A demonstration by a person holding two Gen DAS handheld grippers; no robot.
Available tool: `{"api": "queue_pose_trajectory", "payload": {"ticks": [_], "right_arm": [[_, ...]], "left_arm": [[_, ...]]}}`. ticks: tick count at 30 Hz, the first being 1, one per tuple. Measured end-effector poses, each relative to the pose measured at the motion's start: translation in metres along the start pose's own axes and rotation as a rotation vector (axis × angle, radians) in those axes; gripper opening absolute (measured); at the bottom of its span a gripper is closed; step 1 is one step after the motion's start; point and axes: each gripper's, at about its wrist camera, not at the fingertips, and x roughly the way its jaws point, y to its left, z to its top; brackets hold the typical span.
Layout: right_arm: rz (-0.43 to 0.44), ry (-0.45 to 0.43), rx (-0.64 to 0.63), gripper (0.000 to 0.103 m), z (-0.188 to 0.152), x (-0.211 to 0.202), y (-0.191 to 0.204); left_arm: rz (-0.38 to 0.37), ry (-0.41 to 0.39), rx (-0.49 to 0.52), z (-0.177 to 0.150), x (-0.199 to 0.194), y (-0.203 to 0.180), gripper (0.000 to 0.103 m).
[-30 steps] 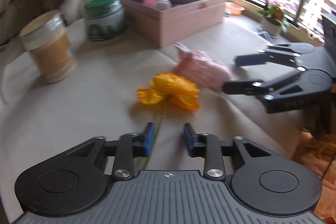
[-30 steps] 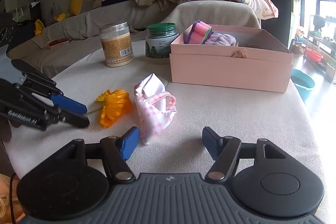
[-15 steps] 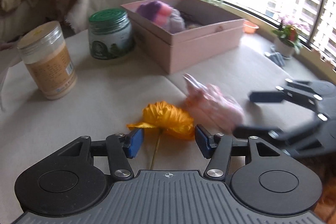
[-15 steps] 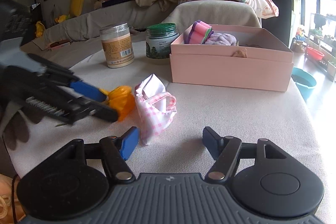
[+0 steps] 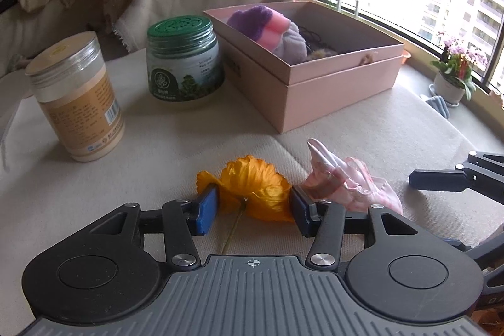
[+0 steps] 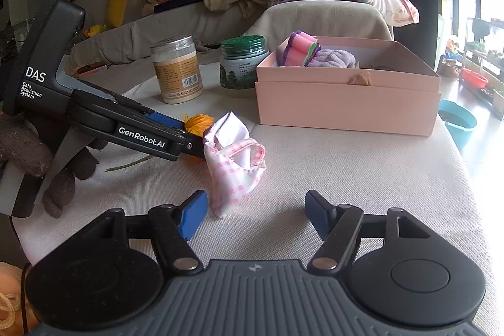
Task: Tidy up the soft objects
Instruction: 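Grasp the pink-white checked cloth with the right tool while the left tool holds the flower, then carry the flower and cloth over the pink box and release both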
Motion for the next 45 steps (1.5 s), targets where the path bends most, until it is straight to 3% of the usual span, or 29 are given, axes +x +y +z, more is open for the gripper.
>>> {"api": "queue_pose_trajectory", "payload": {"ticks": [4,8,10,12,14,16,20,24,29,33,37,41,43,45], "right_arm": [[-0.038,0.046,-0.047,0.069,0.007,0.005,0.009],[-0.020,0.046,-0.059,0.069,0.023,0.012,0.012],[-0.032,0.027,-0.091,0.068,0.031,0.017,0.015],[-0.048,0.018,-0.129,0.059,0.036,0.022,0.020],[-0.037,0.046,-0.156,0.024,0.041,0.024,0.024],[-0.018,0.056,-0.170,0.011,0.043,0.018,0.027],[-0.007,0.006,-0.132,0.004,0.049,-0.017,0.019],[-0.022,-0.062,-0.045,0.004,0.053,-0.064,-0.009],[-0.079,-0.145,0.019,0.004,0.052,-0.106,-0.038],[-0.127,-0.205,0.040,0.004,0.055,-0.123,-0.056],[-0.160,-0.236,0.067,0.004,0.056,-0.126,-0.074],[-0.178,-0.238,0.064,0.004,0.054,-0.123,-0.087],[-0.175,-0.232,0.064,0.004,0.050,-0.118,-0.096],[-0.173,-0.212,0.071,0.004,0.048,-0.111,-0.106]], "left_arm": [[-0.013,-0.006,0.009,-0.004,-0.003,0.002,0.055],[-0.028,-0.027,-0.014,-0.009,-0.010,0.013,0.022],[-0.064,-0.035,-0.058,-0.013,-0.013,0.021,0.022],[-0.078,-0.039,-0.080,-0.016,-0.016,0.025,0.021],[-0.082,-0.043,-0.084,-0.017,-0.019,0.025,0.021],[-0.099,-0.054,-0.082,-0.019,-0.025,0.023,0.021],[-0.132,-0.101,-0.062,-0.017,-0.049,0.012,0.021],[-0.182,-0.206,-0.039,-0.002,-0.090,0.001,0.021],[-0.250,-0.322,-0.032,0.039,-0.128,-0.013,0.021],[-0.295,-0.381,-0.054,0.092,-0.139,-0.022,0.021],[-0.355,-0.417,-0.120,0.165,-0.122,-0.034,0.021],[-0.407,-0.398,-0.176,0.225,-0.067,-0.045,0.024],[-0.390,-0.327,-0.201,0.237,-0.022,-0.045,0.027],[-0.333,-0.166,-0.249,0.238,0.033,-0.046,0.030]]}}
